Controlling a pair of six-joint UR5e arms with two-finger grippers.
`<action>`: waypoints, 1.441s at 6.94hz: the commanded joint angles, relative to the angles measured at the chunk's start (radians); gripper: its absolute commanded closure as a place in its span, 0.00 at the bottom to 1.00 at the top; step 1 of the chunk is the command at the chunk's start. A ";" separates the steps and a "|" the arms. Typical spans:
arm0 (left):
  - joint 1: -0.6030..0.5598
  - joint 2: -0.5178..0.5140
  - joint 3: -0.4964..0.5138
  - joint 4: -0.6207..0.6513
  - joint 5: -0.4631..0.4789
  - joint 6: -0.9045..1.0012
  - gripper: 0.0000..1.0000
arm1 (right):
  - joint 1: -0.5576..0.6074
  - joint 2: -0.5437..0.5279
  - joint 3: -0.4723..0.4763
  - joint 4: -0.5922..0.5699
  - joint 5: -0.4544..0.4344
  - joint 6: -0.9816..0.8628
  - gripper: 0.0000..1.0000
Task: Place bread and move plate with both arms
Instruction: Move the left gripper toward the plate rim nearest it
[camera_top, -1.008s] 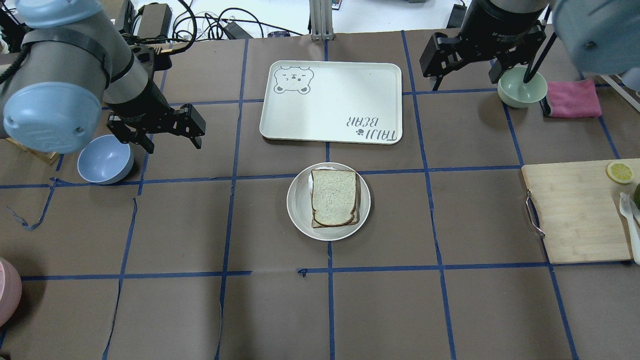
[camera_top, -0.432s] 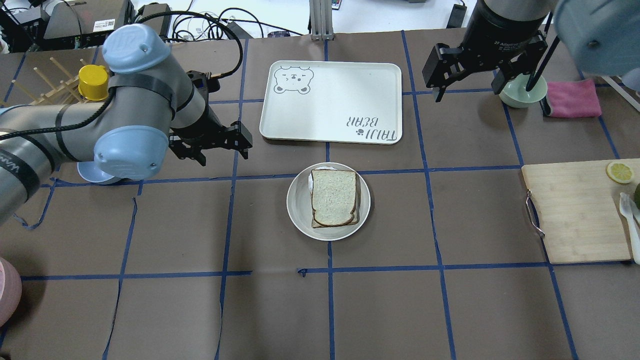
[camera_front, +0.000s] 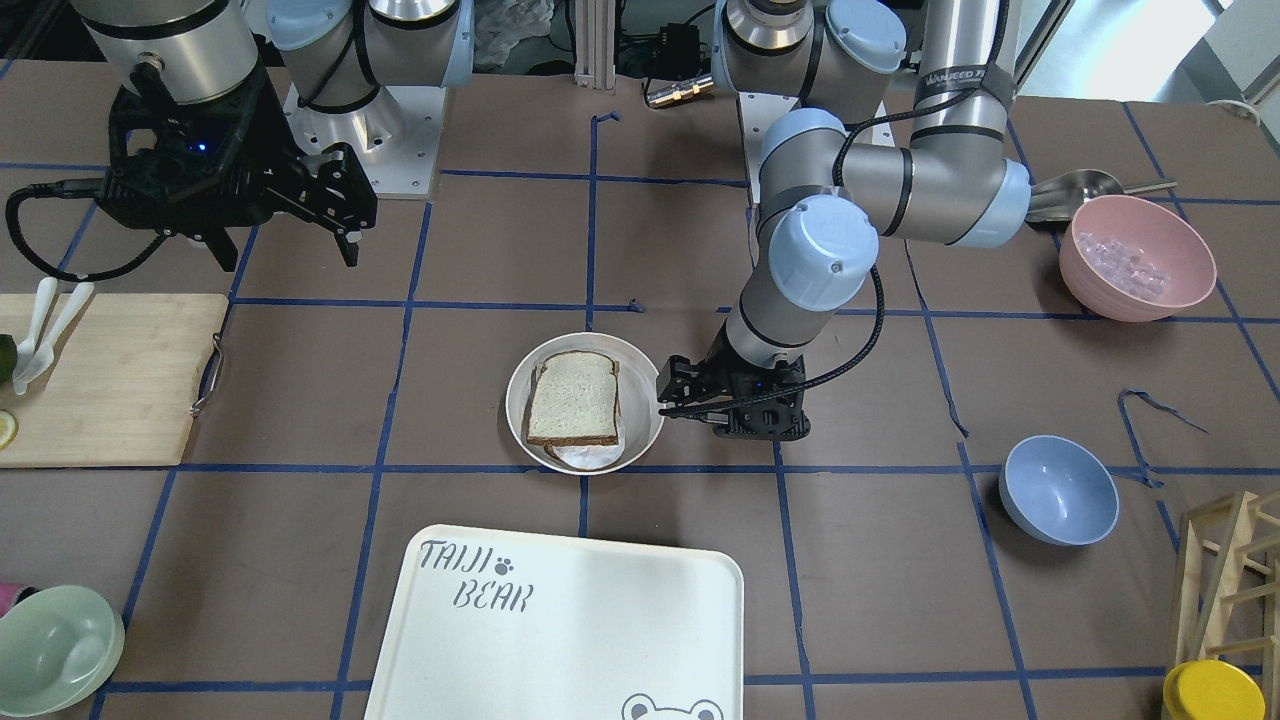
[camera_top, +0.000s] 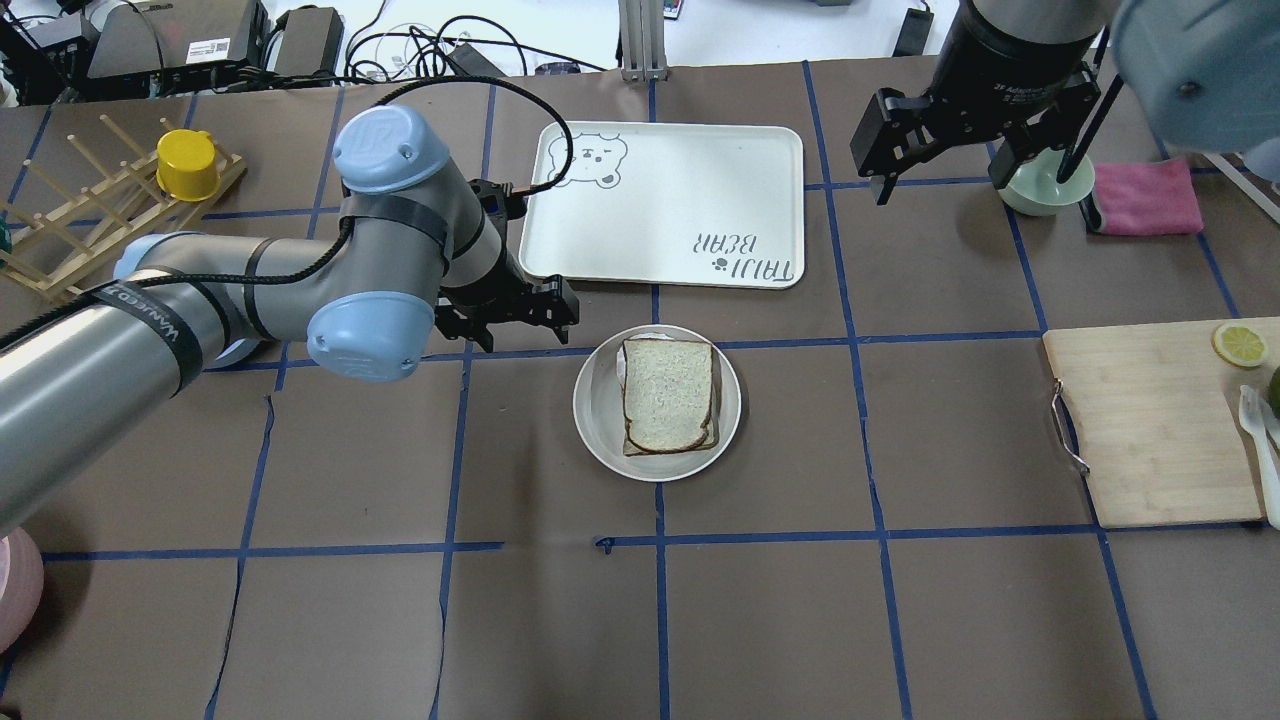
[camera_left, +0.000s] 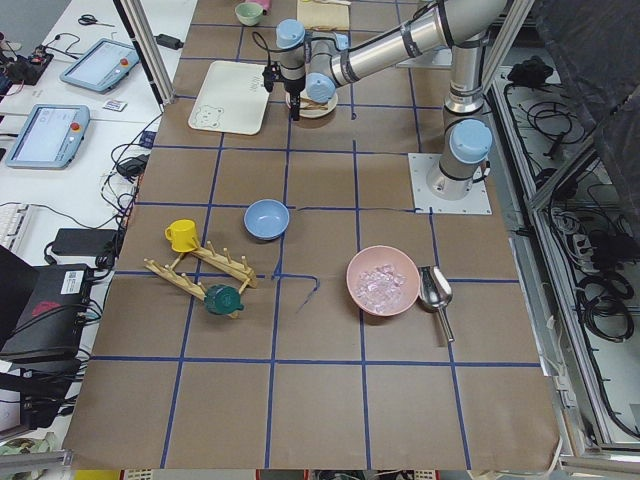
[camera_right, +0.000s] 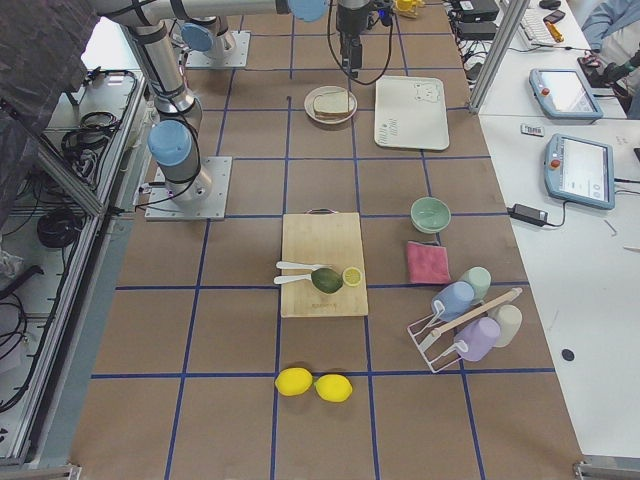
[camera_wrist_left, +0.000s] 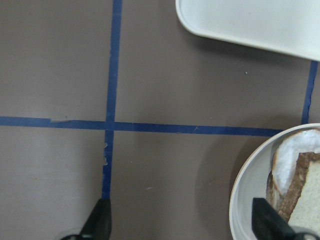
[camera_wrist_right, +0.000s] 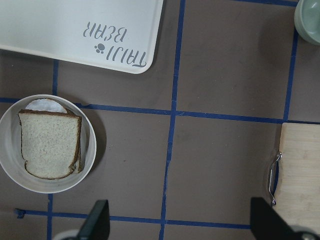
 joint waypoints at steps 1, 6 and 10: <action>-0.030 -0.062 -0.022 0.033 -0.001 -0.007 0.21 | 0.000 0.000 0.000 -0.001 0.000 0.000 0.00; -0.051 -0.099 -0.045 0.056 -0.005 -0.004 0.42 | 0.000 0.002 0.000 0.004 0.006 0.003 0.00; -0.059 -0.099 -0.036 0.064 -0.002 -0.087 1.00 | 0.001 0.003 0.002 0.010 0.006 0.009 0.00</action>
